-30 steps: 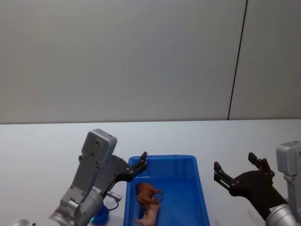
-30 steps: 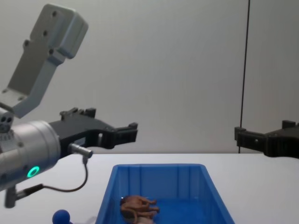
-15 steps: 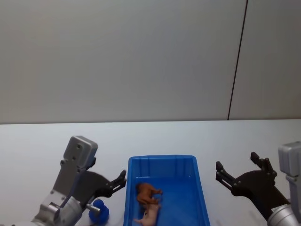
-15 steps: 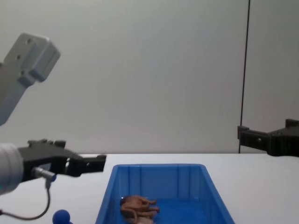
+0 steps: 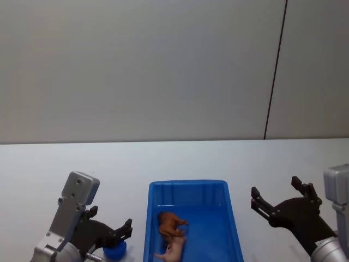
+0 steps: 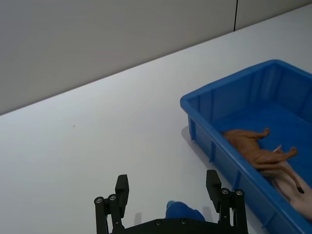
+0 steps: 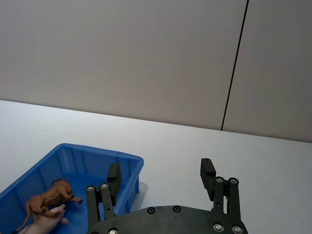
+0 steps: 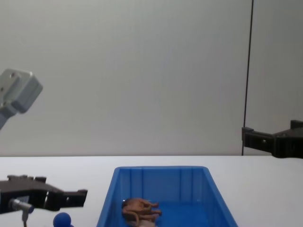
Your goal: Pick up the two dolls from the table and place them into the box.
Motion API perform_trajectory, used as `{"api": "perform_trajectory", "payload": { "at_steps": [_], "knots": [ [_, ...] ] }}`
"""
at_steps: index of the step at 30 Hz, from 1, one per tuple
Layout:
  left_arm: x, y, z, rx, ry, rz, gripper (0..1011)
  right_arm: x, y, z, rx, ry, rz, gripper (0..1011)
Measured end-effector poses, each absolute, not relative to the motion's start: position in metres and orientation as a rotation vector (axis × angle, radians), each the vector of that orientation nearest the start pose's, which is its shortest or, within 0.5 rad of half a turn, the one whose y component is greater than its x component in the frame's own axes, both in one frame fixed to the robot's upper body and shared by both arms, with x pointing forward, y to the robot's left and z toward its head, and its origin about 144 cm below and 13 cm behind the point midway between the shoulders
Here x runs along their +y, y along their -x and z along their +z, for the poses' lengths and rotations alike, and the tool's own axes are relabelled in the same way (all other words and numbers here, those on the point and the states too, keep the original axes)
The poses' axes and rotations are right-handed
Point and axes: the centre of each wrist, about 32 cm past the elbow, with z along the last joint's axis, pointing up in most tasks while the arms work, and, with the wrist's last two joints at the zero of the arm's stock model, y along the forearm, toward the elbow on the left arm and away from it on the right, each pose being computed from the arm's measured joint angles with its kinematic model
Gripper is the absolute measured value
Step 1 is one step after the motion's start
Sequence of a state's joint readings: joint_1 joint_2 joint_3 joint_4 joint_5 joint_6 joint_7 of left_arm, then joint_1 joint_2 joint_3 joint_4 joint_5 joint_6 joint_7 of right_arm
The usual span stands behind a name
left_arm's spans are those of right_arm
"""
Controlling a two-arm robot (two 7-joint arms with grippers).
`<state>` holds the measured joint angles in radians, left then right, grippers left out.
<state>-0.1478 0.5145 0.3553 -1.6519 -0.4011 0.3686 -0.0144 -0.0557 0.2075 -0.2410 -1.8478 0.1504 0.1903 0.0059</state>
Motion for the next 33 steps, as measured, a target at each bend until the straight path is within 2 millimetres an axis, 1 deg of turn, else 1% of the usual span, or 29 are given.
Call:
{"api": "perform_trajectory", "payload": {
  "at_steps": [9,11,12,14,15,16,18,19,21,22,23,24,26,28,29,30,31,32,33],
  "knots": [
    [0.270,-0.480,1.180,0.155,-0.392,1.222,1001,-0.196,-0.428,1.200,-0.020,0.044,-1.283,1001],
    [0.271,-0.481,1.178,0.165,-0.394,1.222,985,-0.196,-0.428,1.200,-0.021,0.043,-1.283,1001],
    [0.272,-0.481,1.176,0.175,-0.394,1.219,947,-0.196,-0.428,1.200,-0.021,0.043,-1.283,1001],
    [0.272,-0.482,1.175,0.183,-0.394,1.217,926,-0.196,-0.428,1.200,-0.021,0.044,-1.283,1001],
    [0.273,-0.482,1.173,0.192,-0.395,1.215,882,-0.196,-0.428,1.200,-0.020,0.044,-1.283,1001],
    [0.273,-0.482,1.172,0.196,-0.394,1.212,882,-0.196,-0.428,1.200,-0.020,0.043,-1.283,1001],
    [0.274,-0.483,1.171,0.203,-0.393,1.208,789,-0.196,-0.428,1.200,-0.020,0.043,-1.283,1001],
    [0.274,-0.484,1.169,0.210,-0.392,1.204,789,-0.196,-0.428,1.200,-0.020,0.044,-1.283,1001],
    [0.275,-0.484,1.168,0.215,-0.391,1.202,732,-0.196,-0.428,1.200,-0.020,0.044,-1.283,1001],
    [0.275,-0.485,1.166,0.220,-0.388,1.198,692,-0.196,-0.428,1.200,-0.020,0.044,-1.283,1001],
    [0.275,-0.485,1.166,0.222,-0.387,1.196,674,-0.196,-0.428,1.200,-0.020,0.044,-1.283,1001],
    [0.275,-0.485,1.165,0.225,-0.386,1.195,618,-0.196,-0.428,1.200,-0.020,0.044,-1.283,1001],
    [0.275,-0.486,1.164,0.231,-0.382,1.190,572,-0.196,-0.428,1.200,-0.020,0.044,-1.283,1001],
    [0.275,-0.486,1.162,0.234,-0.378,1.186,487,-0.196,-0.428,1.200,-0.020,0.044,-1.283,1001],
    [0.275,-0.487,1.162,0.235,-0.377,1.185,474,-0.196,-0.428,1.200,-0.020,0.044,-1.283,1001],
    [0.275,-0.487,1.161,0.237,-0.374,1.183,430,-0.196,-0.428,1.200,-0.020,0.044,-1.283,1001],
    [0.275,-0.487,1.161,0.237,-0.374,1.183,430,-0.196,-0.428,1.200,-0.020,0.044,-1.283,1001],
    [0.275,-0.487,1.161,0.237,-0.372,1.181,365,-0.196,-0.428,1.200,-0.020,0.044,-1.283,1001],
    [0.275,-0.487,1.161,0.237,-0.370,1.180,355,-0.196,-0.428,1.200,-0.020,0.044,-1.283,1001]
  ]
}}
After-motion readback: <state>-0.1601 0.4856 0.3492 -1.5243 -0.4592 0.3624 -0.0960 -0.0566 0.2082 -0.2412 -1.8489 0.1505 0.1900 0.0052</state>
